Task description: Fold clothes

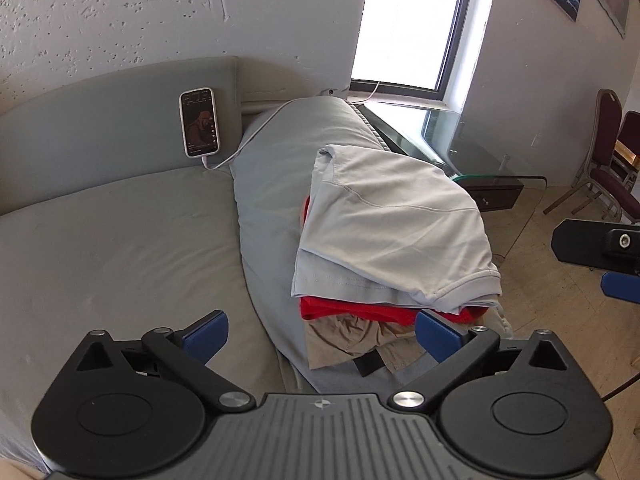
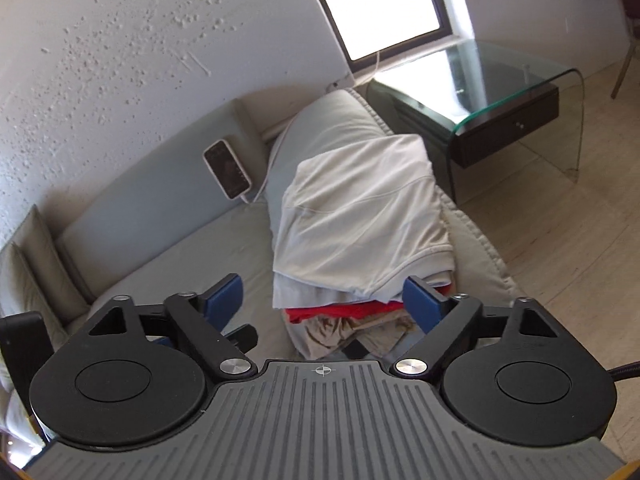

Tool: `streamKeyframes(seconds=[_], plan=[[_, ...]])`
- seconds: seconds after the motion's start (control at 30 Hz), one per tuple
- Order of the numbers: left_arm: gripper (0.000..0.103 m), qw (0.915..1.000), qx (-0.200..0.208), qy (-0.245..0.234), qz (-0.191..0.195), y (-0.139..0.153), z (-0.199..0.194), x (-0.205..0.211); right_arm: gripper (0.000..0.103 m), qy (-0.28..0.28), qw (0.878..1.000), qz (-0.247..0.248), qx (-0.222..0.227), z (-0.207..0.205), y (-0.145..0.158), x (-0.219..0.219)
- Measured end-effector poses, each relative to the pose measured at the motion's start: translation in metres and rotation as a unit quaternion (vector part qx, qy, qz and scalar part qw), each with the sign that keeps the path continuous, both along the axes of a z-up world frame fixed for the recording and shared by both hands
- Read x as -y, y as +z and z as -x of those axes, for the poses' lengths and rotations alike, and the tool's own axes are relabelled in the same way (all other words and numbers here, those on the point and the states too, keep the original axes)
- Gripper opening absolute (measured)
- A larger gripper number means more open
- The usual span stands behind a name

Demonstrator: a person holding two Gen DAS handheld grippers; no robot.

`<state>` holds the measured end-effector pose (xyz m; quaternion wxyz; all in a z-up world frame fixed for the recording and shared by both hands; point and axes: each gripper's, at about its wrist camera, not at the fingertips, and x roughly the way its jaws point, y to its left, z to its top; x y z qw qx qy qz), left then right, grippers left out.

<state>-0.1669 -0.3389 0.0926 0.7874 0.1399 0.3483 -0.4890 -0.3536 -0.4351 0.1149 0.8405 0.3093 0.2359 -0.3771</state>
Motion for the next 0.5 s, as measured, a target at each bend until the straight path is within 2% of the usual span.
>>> streamKeyframes(seconds=[0.1,0.23,0.4,0.5], plan=[[0.102,0.9998,-0.018,-0.008,0.006,0.004,0.003,-0.007,0.099,-0.001,0.998,0.036,-0.05,-0.001,0.018,-0.009],[0.102,0.9993,-0.034,-0.007,0.014,0.009,0.007,-0.014,0.102,0.005,0.995,0.032,-0.09,-0.001,0.034,-0.007],[0.102,0.9986,-0.05,-0.011,0.014,0.01,0.011,-0.017,0.103,0.001,0.99,0.032,-0.134,-0.001,0.031,-0.009],[0.102,0.9986,-0.051,-0.001,0.01,0.008,0.011,-0.018,0.103,0.001,0.99,0.024,-0.136,0.001,0.027,-0.008]])
